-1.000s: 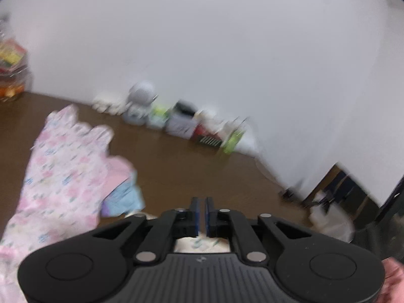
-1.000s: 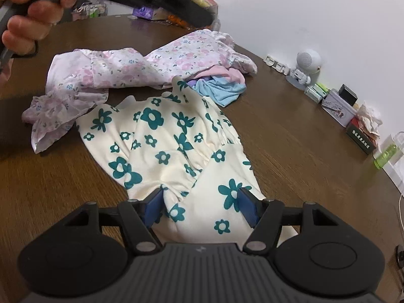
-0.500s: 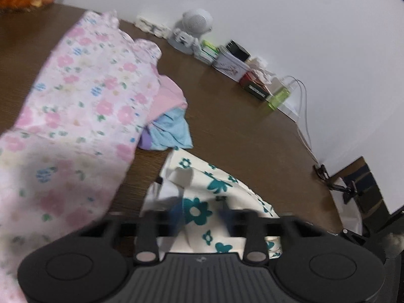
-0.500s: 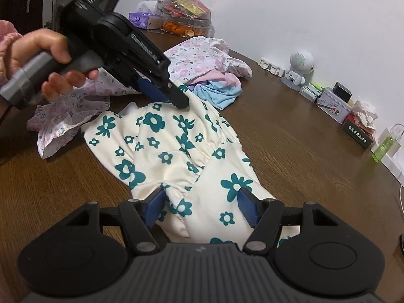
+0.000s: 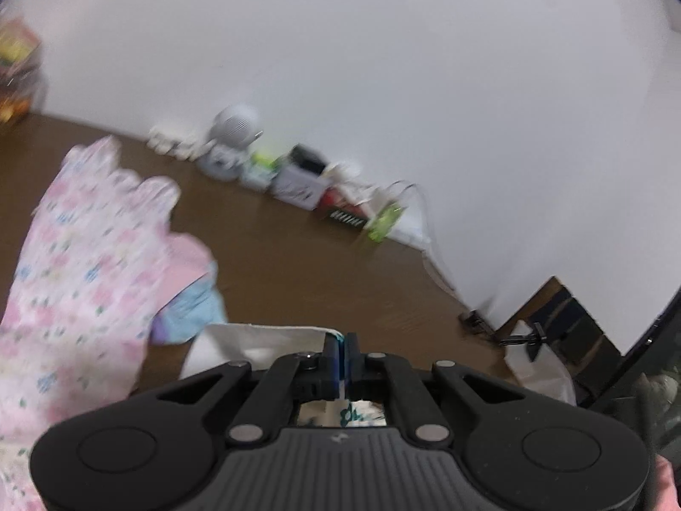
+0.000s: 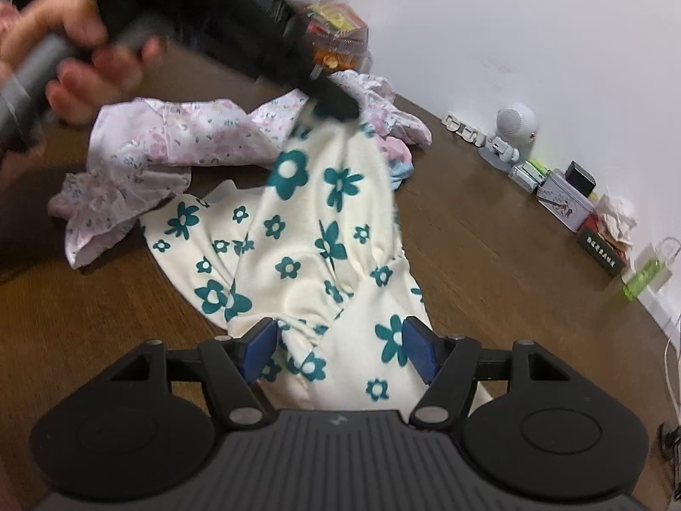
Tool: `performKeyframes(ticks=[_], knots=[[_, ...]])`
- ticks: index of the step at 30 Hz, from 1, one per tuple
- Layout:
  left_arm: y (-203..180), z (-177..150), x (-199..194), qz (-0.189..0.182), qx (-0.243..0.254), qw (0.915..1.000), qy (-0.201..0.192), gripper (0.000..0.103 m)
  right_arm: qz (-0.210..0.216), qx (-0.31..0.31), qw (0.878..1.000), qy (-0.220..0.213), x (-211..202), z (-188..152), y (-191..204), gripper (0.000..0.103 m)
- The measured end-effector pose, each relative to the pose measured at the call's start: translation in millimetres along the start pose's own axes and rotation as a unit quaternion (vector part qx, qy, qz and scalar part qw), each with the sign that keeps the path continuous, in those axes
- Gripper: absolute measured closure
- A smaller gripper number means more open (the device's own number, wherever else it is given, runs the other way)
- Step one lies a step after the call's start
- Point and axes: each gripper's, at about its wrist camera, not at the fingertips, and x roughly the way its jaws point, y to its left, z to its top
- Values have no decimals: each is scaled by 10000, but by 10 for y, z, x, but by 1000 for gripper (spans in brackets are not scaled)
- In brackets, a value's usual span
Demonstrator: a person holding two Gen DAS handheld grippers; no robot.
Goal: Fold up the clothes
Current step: 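Lift the gripped shoulder with the left gripper, spreading the dress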
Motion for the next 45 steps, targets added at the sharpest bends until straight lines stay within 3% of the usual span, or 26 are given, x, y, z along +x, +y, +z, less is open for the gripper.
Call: performKeyframes(ticks=[5,9,15,18,21,23,25,27,31,33,35,36,37,38,42,45], knots=[[-151,14,-55,-180,26,9998,-124,103,-28,55,9999,148,86,16,-10,42],[-65,38,-141,-256,-139,9992,-260,103,-161,101,9997,153,50,-1,-6,91],[283,0,-241,-239,-631,9966,-469,103,-826,212,9953,-453,-197,-55,-2,92],[507,-126,-251,4,-813,9955,-487,103,-1206,-272,9911,-491,-157,-128,206,92],[808,-312,-240,236,-1274,9912,-262,103,-1097,-767,9905,-312,1,-217,415,90],[947,-420,-244,232,-1528,9879,-115,103,-1062,-888,9898,-322,33,-260,479,81],[1043,-519,-253,190,-1749,9844,-1,90,-943,-831,9913,-391,4,-277,481,72],[1115,-599,-264,97,-1940,9809,80,73,-882,-824,9916,-459,-42,-298,498,72],[1047,-630,-252,-554,-2110,9758,138,58,-890,-920,9905,-505,-100,-358,545,68],[937,-608,-206,-594,-2001,9777,215,53,-868,-880,9909,-535,-117,-375,545,68],[811,-603,-125,-374,-1835,9817,354,57,-828,-845,9915,-538,-112,-381,559,67],[760,-610,-68,-159,-1743,9835,469,72,-789,-848,9920,-511,-102,-388,566,67],[715,-625,-13,23,-1616,9852,565,103,-738,-862,9924,-468,-88,-397,577,67],[678,-646,17,162,-1497,9869,585,99,-686,-876,9929,-425,-75,-406,589,67],[612,-722,9,566,-1088,9910,529,101,-585,-789,9939,-510,-127,-457,592,63],[612,-752,-65,706,-915,9922,458,101,-530,-281,9949,-813,-316,-455,436,63]])
